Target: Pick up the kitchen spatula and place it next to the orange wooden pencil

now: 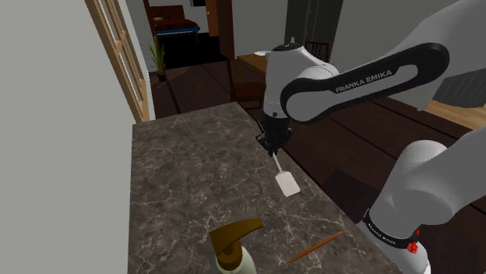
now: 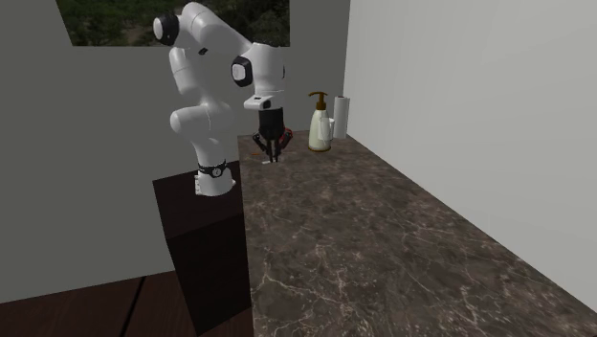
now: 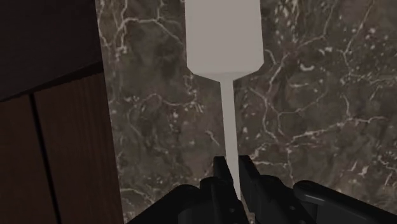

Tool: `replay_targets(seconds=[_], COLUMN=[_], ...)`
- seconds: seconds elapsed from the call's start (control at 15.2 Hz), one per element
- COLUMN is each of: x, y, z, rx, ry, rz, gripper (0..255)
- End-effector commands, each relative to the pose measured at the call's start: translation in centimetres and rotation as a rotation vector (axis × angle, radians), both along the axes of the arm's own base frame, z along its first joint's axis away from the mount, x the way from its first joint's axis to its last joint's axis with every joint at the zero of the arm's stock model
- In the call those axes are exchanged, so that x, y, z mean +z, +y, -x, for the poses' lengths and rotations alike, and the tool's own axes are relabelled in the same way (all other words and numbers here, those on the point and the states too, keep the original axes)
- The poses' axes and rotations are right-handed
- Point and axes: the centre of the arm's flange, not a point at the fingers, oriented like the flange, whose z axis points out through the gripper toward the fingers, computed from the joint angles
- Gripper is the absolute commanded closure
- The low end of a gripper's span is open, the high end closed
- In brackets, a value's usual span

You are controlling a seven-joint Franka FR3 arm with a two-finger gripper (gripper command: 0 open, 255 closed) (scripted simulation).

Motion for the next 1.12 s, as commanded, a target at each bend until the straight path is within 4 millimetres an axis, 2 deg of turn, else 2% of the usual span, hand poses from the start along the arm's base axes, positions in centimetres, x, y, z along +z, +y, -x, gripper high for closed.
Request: replay_targets(seconds=[0.0, 0.59, 1.06], x=[-0.2, -0.1, -3.8], y=[1.2, 6.9, 6.9], z=[2.4, 12.8, 12.8], rx=[-0.001, -0.001, -0.001], ry=[-0.001, -0.001, -0.001], rz=[0.000, 0.000, 0.000], gripper=[255, 255, 255])
